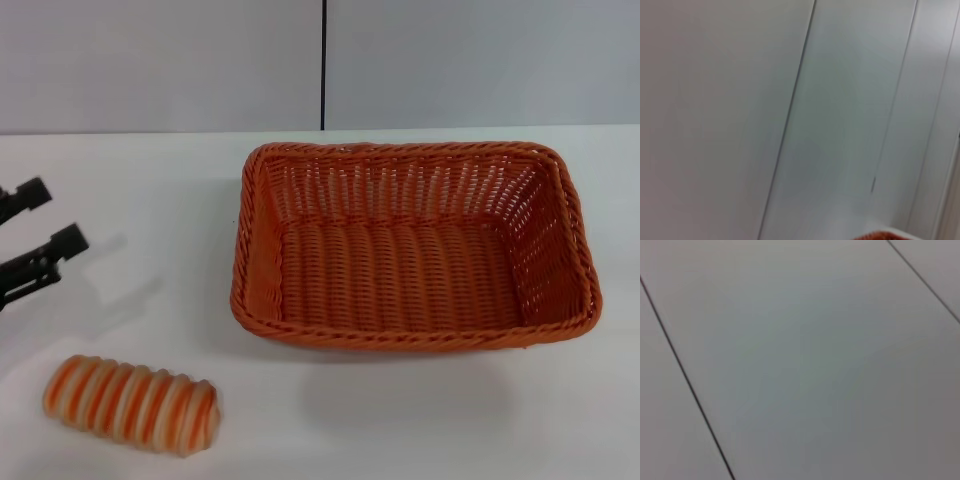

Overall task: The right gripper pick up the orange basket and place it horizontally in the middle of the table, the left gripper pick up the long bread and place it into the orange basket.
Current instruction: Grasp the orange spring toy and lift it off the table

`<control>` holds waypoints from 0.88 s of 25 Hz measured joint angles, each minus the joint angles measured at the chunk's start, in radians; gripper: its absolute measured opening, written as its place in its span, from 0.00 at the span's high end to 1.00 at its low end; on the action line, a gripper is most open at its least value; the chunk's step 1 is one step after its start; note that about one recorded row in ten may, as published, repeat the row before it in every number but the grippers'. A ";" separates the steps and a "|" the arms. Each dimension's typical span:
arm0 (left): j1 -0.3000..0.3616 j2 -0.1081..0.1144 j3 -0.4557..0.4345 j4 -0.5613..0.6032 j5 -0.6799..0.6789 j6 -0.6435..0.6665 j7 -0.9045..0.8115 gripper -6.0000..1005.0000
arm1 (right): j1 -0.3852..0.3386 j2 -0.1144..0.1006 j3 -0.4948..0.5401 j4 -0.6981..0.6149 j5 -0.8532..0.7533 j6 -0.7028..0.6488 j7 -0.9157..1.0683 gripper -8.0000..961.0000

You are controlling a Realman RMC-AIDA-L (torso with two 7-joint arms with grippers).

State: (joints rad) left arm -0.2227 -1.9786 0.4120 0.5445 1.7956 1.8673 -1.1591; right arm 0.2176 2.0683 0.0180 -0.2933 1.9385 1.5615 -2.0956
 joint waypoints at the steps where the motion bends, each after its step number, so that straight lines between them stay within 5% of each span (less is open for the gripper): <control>1: 0.000 0.000 0.000 0.000 0.000 0.000 0.000 0.21 | 0.004 0.000 0.008 0.000 0.001 -0.008 0.000 0.34; 4: 0.030 0.017 0.001 -0.002 0.074 0.011 -0.005 0.21 | 0.021 0.001 0.032 0.008 0.002 -0.040 0.000 0.32; 10: 0.053 0.018 -0.005 -0.006 0.182 -0.023 -0.007 0.21 | 0.045 -0.001 0.033 0.018 0.003 -0.063 0.000 0.32; 22: 0.085 0.018 -0.001 -0.010 0.211 -0.112 -0.005 0.21 | 0.046 0.001 0.033 0.027 0.003 -0.100 -0.001 0.32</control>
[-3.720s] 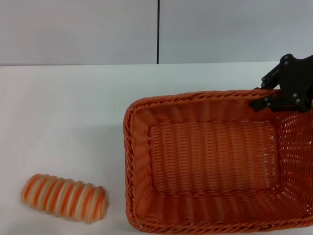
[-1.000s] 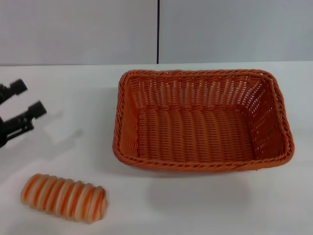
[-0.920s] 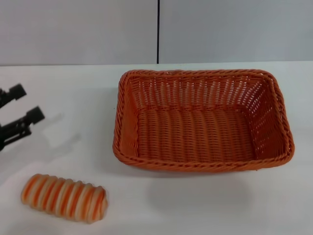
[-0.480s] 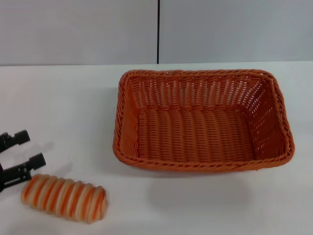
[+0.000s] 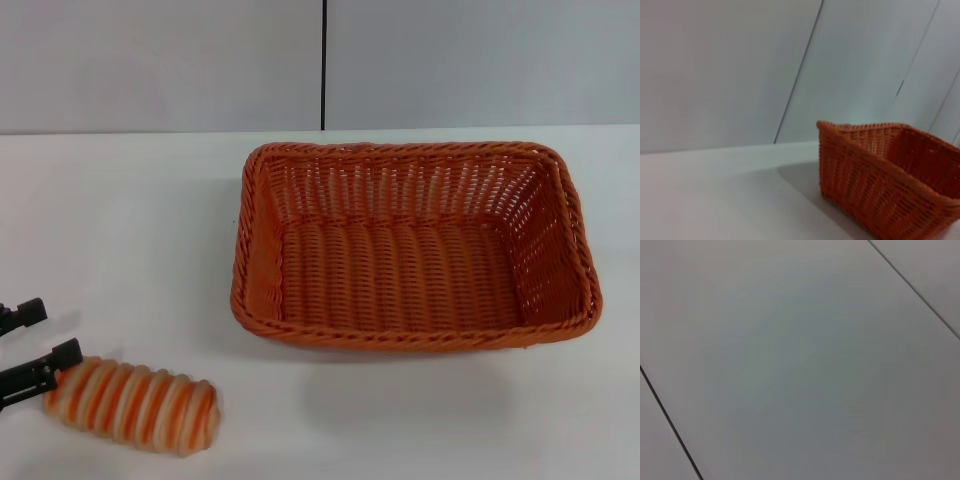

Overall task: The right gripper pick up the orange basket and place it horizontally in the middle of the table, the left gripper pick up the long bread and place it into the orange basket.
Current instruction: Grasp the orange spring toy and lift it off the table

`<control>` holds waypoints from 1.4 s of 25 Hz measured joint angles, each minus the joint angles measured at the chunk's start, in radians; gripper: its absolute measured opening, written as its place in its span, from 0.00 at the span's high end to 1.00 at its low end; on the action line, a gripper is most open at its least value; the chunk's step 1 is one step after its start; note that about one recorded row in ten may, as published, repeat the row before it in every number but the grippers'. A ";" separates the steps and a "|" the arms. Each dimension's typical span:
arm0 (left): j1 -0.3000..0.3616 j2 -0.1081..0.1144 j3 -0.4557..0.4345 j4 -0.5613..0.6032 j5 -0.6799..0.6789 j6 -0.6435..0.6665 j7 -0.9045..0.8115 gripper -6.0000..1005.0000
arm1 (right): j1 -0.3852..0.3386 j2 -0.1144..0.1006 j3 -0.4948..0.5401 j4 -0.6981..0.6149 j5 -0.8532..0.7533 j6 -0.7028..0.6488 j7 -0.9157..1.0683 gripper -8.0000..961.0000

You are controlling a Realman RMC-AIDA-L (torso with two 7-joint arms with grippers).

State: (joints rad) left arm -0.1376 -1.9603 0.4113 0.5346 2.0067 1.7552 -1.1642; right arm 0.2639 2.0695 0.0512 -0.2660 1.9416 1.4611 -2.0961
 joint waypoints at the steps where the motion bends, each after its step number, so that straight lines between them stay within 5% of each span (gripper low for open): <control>1: 0.000 0.000 0.000 0.000 0.007 -0.002 -0.002 0.21 | 0.000 0.000 0.000 0.002 0.000 -0.003 -0.002 0.32; 35: 0.001 -0.008 0.006 -0.018 0.126 -0.068 -0.016 0.22 | -0.001 0.000 -0.010 0.008 -0.019 -0.018 -0.003 0.32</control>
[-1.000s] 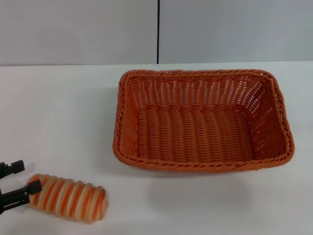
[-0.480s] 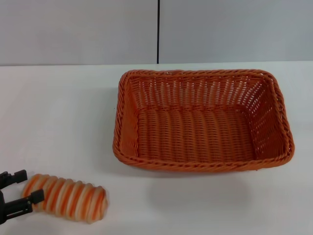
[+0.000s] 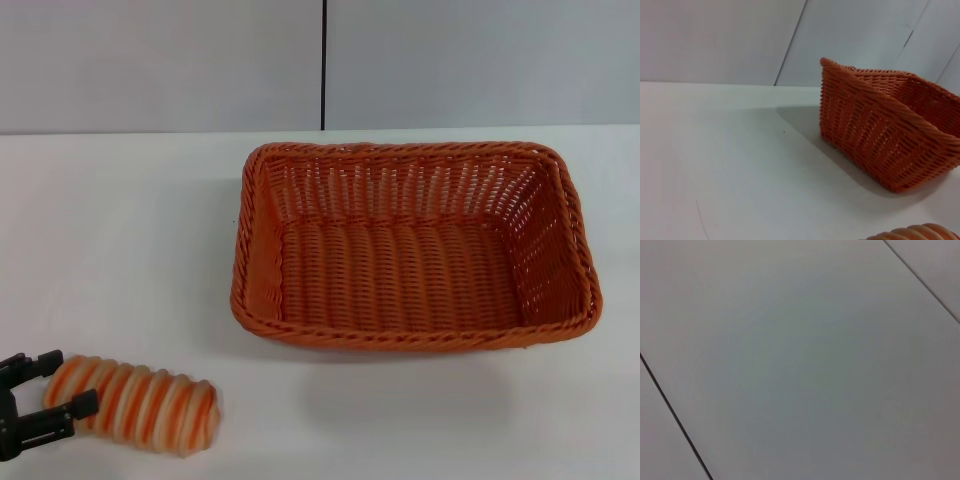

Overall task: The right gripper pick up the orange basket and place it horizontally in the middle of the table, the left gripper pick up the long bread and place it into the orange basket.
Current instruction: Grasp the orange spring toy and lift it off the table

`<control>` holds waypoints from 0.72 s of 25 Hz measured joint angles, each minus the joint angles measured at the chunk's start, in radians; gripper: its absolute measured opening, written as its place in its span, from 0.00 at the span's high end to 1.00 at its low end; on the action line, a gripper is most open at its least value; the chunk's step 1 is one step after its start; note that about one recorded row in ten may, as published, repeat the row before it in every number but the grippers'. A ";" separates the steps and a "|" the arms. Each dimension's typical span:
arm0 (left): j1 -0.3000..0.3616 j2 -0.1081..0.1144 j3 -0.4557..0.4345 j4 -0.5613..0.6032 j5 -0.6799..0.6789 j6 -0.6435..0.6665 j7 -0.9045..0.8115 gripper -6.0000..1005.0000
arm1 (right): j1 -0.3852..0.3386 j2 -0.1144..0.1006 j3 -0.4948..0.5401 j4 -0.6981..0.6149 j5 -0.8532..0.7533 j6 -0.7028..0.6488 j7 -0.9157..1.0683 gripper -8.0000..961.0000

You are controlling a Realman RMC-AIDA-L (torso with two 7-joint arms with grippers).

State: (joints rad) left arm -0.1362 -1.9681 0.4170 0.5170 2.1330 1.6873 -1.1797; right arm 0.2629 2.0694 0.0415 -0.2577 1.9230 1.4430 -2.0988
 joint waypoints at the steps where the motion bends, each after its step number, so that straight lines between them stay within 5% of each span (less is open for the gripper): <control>1: 0.000 0.000 0.000 0.000 0.000 0.000 0.000 0.22 | 0.000 0.000 0.000 0.000 0.000 -0.001 0.000 0.32; 12: 0.000 0.001 0.003 0.000 0.001 -0.001 0.000 0.22 | 0.006 0.000 0.000 0.000 0.000 -0.005 -0.002 0.32; 18: -0.001 0.000 0.003 0.000 0.001 0.000 0.000 0.45 | 0.007 0.000 0.003 0.000 0.000 -0.006 -0.002 0.32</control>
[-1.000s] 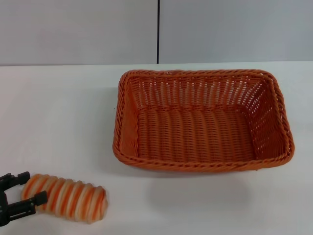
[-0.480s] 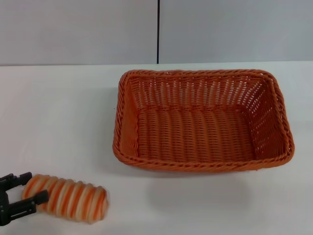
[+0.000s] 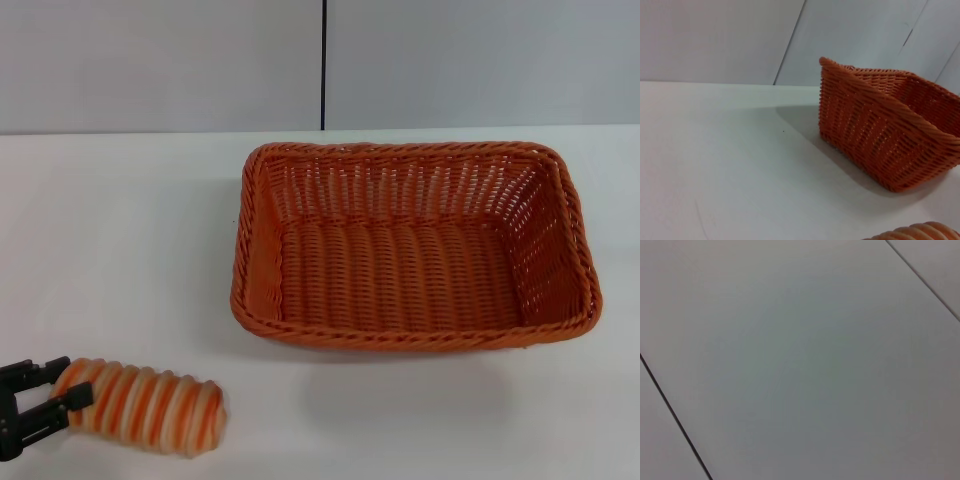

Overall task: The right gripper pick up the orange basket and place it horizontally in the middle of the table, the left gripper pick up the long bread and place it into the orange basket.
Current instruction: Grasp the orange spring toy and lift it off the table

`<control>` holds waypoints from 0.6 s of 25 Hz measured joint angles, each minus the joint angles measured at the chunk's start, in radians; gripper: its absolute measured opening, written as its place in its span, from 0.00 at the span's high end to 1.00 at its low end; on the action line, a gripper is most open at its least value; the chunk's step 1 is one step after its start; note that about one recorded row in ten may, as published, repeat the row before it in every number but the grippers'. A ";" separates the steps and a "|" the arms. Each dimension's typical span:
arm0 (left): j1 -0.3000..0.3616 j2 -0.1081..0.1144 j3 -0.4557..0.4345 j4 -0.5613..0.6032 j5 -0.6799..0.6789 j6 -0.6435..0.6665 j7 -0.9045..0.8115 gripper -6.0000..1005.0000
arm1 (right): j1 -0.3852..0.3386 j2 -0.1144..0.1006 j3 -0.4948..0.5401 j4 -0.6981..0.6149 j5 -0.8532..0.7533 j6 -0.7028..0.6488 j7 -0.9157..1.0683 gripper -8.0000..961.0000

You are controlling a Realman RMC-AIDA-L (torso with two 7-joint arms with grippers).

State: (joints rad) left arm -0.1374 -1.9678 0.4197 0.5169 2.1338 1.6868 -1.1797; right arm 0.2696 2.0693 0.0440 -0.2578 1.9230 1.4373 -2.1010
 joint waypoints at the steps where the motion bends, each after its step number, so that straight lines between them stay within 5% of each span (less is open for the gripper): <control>1: 0.000 0.000 0.000 0.000 0.000 0.000 0.000 0.46 | -0.001 0.000 0.001 0.000 0.000 -0.001 0.000 0.32; 15: -0.007 -0.002 -0.007 0.001 0.025 -0.007 0.019 0.60 | -0.003 0.001 0.004 0.004 0.001 -0.004 0.000 0.32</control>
State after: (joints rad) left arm -0.1445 -1.9697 0.4130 0.5177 2.1583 1.6801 -1.1608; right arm 0.2664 2.0707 0.0477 -0.2540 1.9239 1.4331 -2.1007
